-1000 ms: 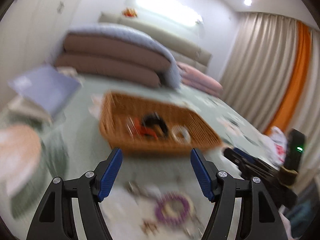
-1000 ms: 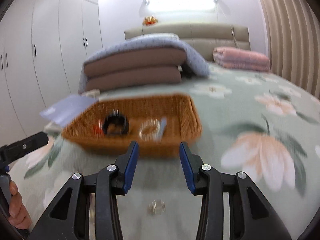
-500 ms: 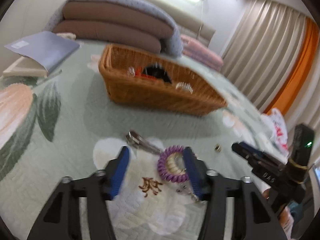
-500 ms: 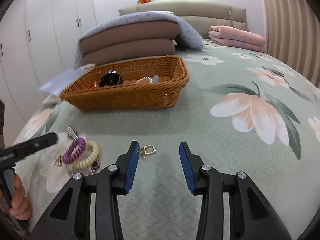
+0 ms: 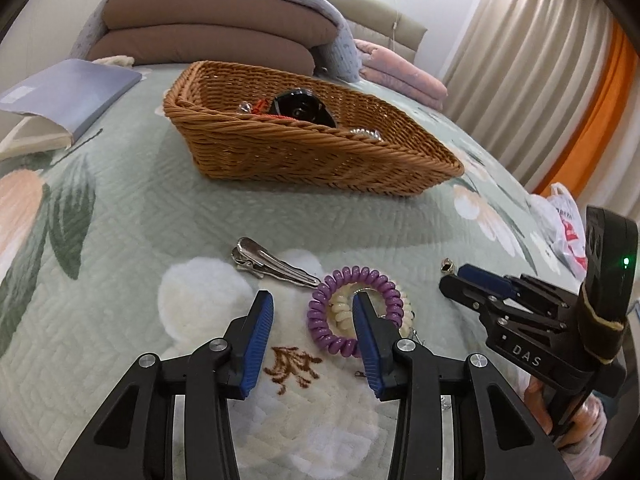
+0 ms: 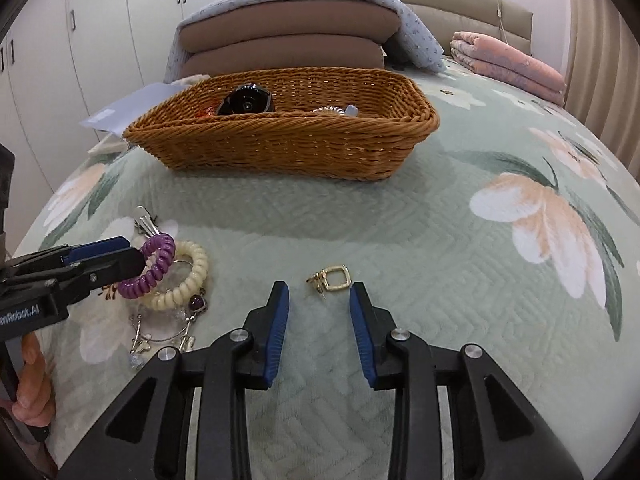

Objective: Organize jewelry
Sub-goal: 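Grasp the purple coil hair tie with the left tool while the right tool grasps the gold clasp, then carry both held items into the wicker basket and open both tools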

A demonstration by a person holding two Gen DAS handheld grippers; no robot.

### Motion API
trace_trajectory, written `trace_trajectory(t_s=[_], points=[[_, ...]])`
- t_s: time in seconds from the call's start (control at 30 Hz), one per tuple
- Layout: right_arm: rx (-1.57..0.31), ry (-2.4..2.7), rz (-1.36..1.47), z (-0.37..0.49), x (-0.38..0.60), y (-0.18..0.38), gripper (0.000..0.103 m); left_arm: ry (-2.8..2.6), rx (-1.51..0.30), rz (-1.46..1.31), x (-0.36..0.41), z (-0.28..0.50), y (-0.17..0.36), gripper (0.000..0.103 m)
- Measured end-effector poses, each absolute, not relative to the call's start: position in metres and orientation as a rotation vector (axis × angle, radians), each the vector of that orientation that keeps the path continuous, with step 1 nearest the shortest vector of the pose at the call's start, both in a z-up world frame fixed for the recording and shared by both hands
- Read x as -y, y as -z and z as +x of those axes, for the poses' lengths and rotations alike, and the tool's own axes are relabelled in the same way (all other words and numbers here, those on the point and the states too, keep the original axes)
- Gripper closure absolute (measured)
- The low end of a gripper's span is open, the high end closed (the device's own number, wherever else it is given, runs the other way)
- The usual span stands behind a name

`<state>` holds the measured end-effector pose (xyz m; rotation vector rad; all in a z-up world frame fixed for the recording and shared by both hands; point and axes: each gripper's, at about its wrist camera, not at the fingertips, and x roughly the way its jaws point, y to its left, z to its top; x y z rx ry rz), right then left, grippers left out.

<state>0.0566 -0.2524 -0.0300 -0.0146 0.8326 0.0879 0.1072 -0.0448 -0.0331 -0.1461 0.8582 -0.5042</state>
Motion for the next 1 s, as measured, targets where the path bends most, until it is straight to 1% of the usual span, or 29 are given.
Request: trace_trajectory(t_s=[0.2, 0.27, 0.3, 0.33, 0.37, 0.4, 0.47, 0.63, 1.0], points=[[-0.834, -0.052, -0.063, 0.065, 0.245, 0.031, 0.070, 0.499, -0.860, -0.087, 0.054, 0.107, 0.033, 0.061], [-0.832, -0.043, -0.078, 0.067, 0.243, 0.031, 0.074, 0.491, -0.861, -0.063, 0.059, 0.106, 0.033, 0.061], [-0.830, -0.041, -0.085, 0.067, 0.242, 0.031, 0.075, 0.486, -0.861, -0.054, 0.060, 0.106, 0.033, 0.064], [-0.827, -0.042, -0.093, 0.067, 0.240, 0.031, 0.080, 0.484, -0.860, -0.044, 0.061, 0.106, 0.033, 0.066], [-0.824, -0.042, -0.099, 0.066, 0.239, 0.032, 0.084, 0.487, -0.860, -0.041, 0.062, 0.106, 0.034, 0.077], [-0.819, -0.042, -0.106, 0.065, 0.237, 0.031, 0.086, 0.496, -0.863, -0.037, 0.063, 0.105, 0.034, 0.089], [-0.811, -0.043, -0.107, 0.063, 0.237, 0.031, 0.086, 0.506, -0.856, -0.034, 0.064, 0.103, 0.034, 0.092], [-0.764, -0.061, -0.071, 0.055, 0.243, 0.025, 0.086, 0.518, -0.810, -0.049, 0.059, 0.097, 0.028, 0.092], [-0.686, -0.088, -0.028, 0.043, 0.249, 0.014, 0.086, 0.544, -0.773, -0.151, 0.040, 0.096, 0.022, 0.092]])
